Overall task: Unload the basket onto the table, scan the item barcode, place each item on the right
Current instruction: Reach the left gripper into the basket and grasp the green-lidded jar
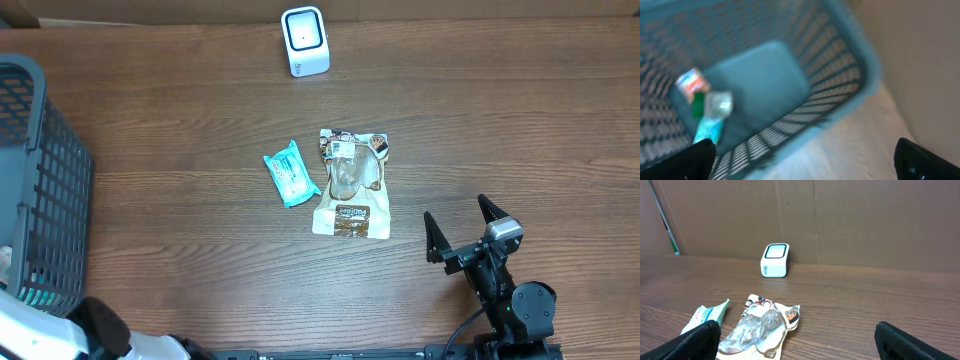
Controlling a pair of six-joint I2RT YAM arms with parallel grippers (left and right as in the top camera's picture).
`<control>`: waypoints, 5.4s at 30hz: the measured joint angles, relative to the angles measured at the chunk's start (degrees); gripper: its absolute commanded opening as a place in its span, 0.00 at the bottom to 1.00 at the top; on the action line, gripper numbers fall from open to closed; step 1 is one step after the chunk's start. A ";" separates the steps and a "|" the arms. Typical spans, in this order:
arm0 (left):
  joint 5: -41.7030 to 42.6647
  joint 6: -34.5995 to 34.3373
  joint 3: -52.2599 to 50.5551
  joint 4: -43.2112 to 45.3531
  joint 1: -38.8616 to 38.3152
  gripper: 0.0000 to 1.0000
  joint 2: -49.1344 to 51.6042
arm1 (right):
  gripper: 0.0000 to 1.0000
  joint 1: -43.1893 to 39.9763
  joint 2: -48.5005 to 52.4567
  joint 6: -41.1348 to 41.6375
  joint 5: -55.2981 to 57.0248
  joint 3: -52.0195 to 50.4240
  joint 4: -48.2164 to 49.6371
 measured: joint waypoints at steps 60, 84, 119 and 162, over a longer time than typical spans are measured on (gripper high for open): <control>-17.97 5.53 -75.41 44.63 10.01 0.04 6.56 | 1.00 0.00 0.00 0.00 0.00 0.00 0.02; 14.01 5.35 -35.30 22.99 9.99 0.04 5.84 | 1.00 0.00 0.00 -0.02 0.02 0.00 0.02; -14.88 0.17 -43.28 17.40 6.73 1.00 8.41 | 1.00 0.00 0.00 0.02 0.00 0.00 0.02; -10.91 8.31 -65.24 47.21 8.98 1.00 8.44 | 1.00 0.00 0.00 -0.02 0.02 0.00 0.02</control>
